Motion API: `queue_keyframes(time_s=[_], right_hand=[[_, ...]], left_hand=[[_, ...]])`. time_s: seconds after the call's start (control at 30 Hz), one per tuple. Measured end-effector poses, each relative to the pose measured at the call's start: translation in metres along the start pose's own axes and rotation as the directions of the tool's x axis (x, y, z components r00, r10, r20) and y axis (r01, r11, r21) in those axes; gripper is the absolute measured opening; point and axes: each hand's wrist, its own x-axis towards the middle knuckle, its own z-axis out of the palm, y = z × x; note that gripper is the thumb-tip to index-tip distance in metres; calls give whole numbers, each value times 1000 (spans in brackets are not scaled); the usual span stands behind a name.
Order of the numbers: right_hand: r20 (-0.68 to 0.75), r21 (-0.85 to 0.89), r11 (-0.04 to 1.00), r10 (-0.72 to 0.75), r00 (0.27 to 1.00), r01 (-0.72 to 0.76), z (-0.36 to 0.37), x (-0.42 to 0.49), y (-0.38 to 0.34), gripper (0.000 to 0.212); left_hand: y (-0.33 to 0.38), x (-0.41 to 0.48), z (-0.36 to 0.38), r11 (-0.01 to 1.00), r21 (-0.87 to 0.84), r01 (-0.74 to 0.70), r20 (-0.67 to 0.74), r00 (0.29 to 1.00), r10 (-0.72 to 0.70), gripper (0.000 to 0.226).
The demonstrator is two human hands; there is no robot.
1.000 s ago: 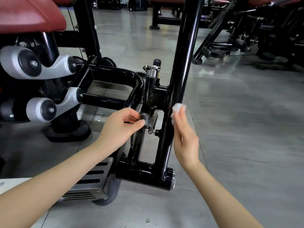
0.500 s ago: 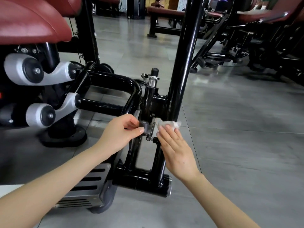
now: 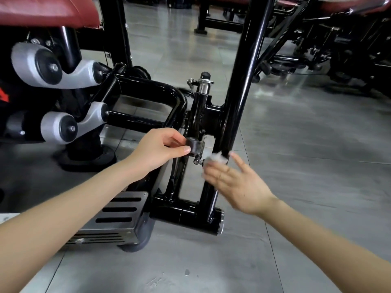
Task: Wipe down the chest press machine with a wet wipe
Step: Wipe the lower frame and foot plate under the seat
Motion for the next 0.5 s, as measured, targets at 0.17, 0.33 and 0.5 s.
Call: queue_keyframes(time_s=[0.17,0.33,0.5], right_hand=[[-107,159,984,94,990,-76,4,-5,-27,45],[-88,219,975,-6,996,26,19,-24,-57,43],[-77,186,953,-230,970,241,38,-21,-78,36]], left_hand=[[-6,-3,-3,999,-37,15,28,1000,-14,17],[-10,-3,-1,995,-82,53,16,999,-52,16],[-8,-2,-5,995,-84,60,56,997,-55,17]])
